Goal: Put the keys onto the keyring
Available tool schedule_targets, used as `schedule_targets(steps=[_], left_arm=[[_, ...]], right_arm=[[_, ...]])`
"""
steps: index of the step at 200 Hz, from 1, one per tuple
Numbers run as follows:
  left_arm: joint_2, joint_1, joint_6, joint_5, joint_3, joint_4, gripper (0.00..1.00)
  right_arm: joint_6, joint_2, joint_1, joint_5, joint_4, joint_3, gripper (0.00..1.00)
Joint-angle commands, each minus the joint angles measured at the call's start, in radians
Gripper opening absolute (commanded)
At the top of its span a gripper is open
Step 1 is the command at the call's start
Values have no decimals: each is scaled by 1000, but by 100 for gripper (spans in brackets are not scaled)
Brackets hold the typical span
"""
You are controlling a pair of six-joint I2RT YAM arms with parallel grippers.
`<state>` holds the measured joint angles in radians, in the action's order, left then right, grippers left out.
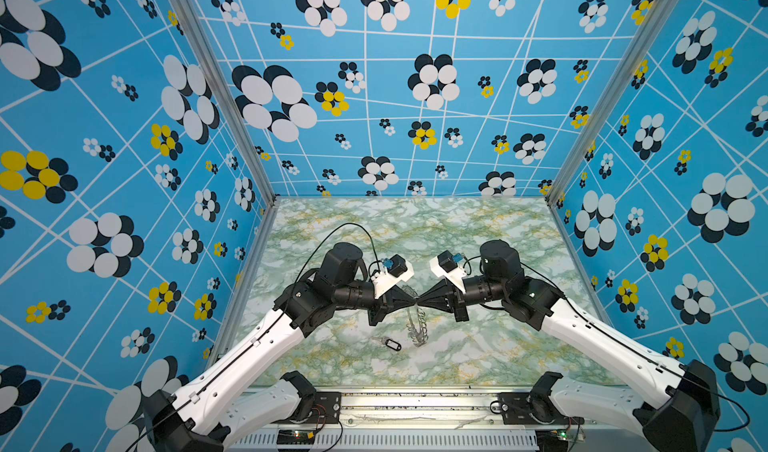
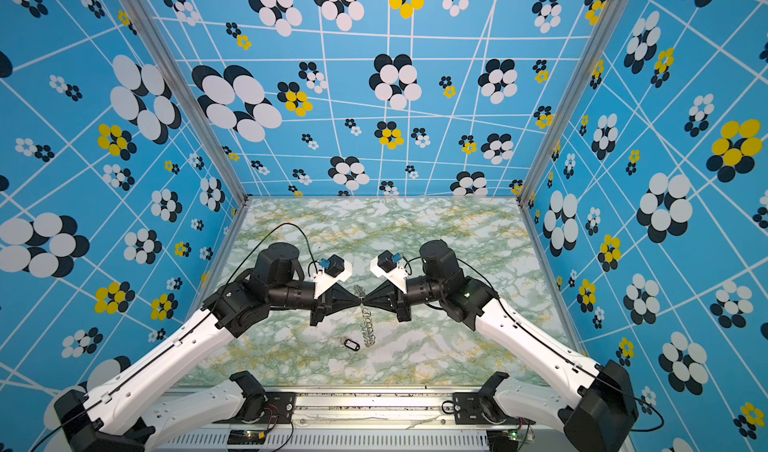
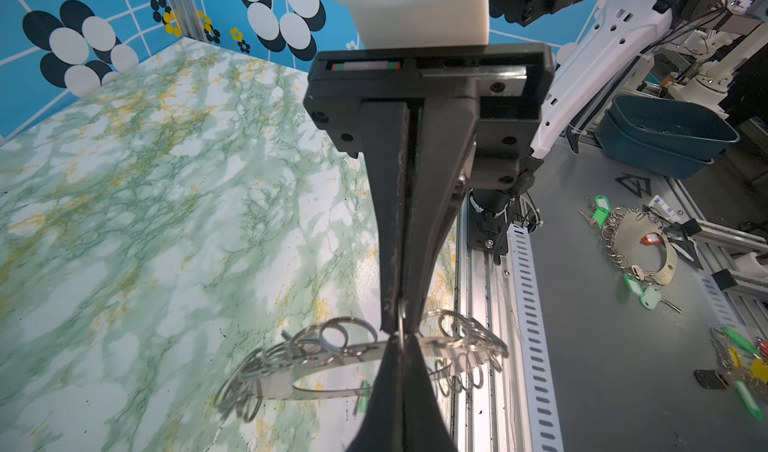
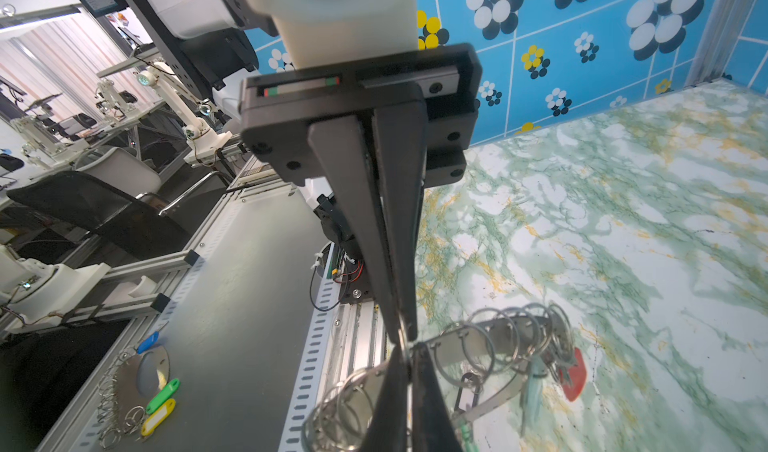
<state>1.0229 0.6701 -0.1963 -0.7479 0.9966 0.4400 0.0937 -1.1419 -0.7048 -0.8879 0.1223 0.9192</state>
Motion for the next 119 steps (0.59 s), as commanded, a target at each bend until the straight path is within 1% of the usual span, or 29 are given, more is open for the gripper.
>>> schedule_targets(steps=[1,20,35,51,64,73,75,78,95,119], left_arm=[[2,8,-22,-22,37,-9,0],[-3,8,-12,-14,35,-18,0],[-15,8,18,17,22,-45,0],[-48,4,60,39,-15,-104,18],[-79,-1,109,48,-56,-173,34],[-99,-5,147,49,-85,-225,42],[-102,-7,156,50,-90,-238,46],[-107,-9,166,50,-99,-253,49],[-128,-13,222,51,-141,-332,56],[-129,-14,263,55,-173,-397,57]], right_arm=[[-4,5,-7,-17,-14,26,0],[-21,8,-7,-12,-34,18,0],[-46,18,-4,1,-75,-2,0],[-117,34,13,2,-176,-42,0],[-211,45,41,-19,-307,-85,0],[-274,46,59,-35,-397,-111,0],[-287,47,63,-38,-415,-117,0],[-309,46,67,-42,-445,-124,0],[-380,36,80,-67,-549,-148,0],[-418,28,85,-80,-611,-158,0]])
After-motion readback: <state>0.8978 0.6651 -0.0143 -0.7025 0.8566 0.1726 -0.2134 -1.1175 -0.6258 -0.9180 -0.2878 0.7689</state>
